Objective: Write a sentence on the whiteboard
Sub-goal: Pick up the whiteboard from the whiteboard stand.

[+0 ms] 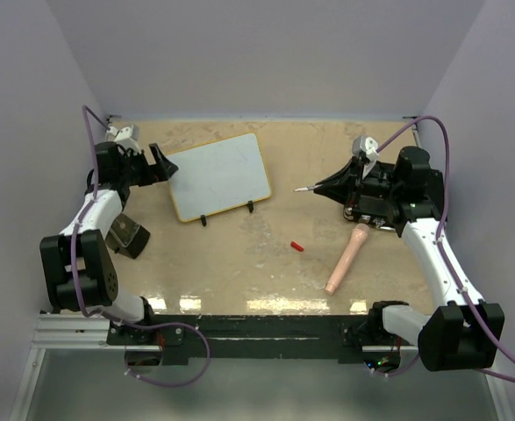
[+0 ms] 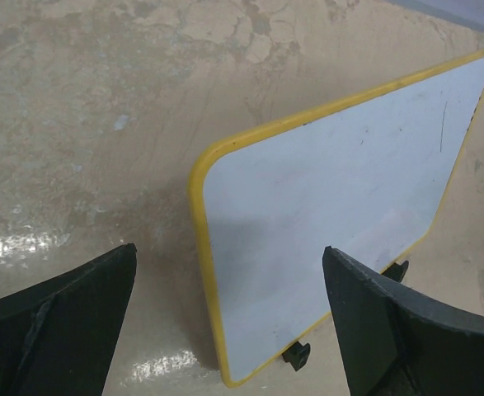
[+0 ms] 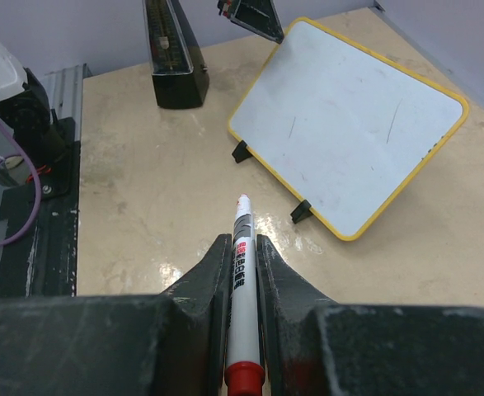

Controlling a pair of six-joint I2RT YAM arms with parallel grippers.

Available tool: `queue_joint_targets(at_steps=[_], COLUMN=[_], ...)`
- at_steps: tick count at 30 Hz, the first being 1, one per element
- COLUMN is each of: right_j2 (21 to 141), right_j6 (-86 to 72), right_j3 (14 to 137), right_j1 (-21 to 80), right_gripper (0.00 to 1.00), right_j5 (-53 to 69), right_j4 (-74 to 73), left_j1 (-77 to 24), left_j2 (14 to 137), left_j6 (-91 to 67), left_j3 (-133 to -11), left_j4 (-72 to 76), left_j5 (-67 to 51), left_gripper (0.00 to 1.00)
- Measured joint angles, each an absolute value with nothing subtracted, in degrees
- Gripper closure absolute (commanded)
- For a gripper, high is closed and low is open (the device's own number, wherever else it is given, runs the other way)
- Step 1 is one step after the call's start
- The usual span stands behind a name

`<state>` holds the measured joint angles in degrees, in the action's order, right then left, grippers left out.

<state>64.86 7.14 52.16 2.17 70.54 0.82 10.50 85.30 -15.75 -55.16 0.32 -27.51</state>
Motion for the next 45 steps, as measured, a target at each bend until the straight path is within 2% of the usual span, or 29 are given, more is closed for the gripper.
queue_joint_targets(at_steps=[14, 28, 32, 38, 39, 41, 43, 44, 45], right_j2=[64.9, 64.9, 64.9, 64.9, 64.9, 64.9, 64.9, 64.9, 64.9], right_j6=[7.1, 7.1, 7.0, 7.0, 7.0, 7.0, 7.0, 7.0, 7.0], right_j3=[52.1, 52.0, 52.0, 52.0, 52.0, 52.0, 52.0, 52.0, 52.0], right_j1=[2.2, 2.2, 2.2, 2.2, 2.2, 2.2, 2.2, 2.2, 2.2], right_gripper=[1.0, 1.0, 1.0, 1.0, 1.0, 1.0, 1.0, 1.0, 1.0], right_j5=[71.6, 71.8, 72.0, 72.2, 72.2, 72.4, 72.7, 72.8, 72.9], right_j4=[0.8, 1.1, 1.3, 1.3, 1.3, 1.3, 1.3, 1.3, 1.3], left_j1=[10.9, 10.9, 10.9, 10.9, 11.0, 11.0, 11.2, 11.3, 11.3], left_j2=[94.7, 99.1, 99.8, 101.0, 101.2, 101.4, 101.6, 101.7, 101.7], left_j6=[-14.1, -14.6, -15.5, -17.1, -17.4, -18.1, -18.6, -19.0, -19.4], left_j3=[-56.7, -59.7, -59.8, -60.3, -60.4, -60.5, -60.6, -60.6, -60.6], left_j4=[2.1, 4.2, 5.6, 7.3, 7.7, 8.3, 9.1, 9.4, 9.6], left_j5=[-38.7, -42.8, -43.8, -46.0, -46.3, -47.0, -47.6, -47.9, -48.0], left_gripper=[0.03, 0.0, 0.03, 0.18, 0.25, 0.32, 0.51, 0.71, 0.82])
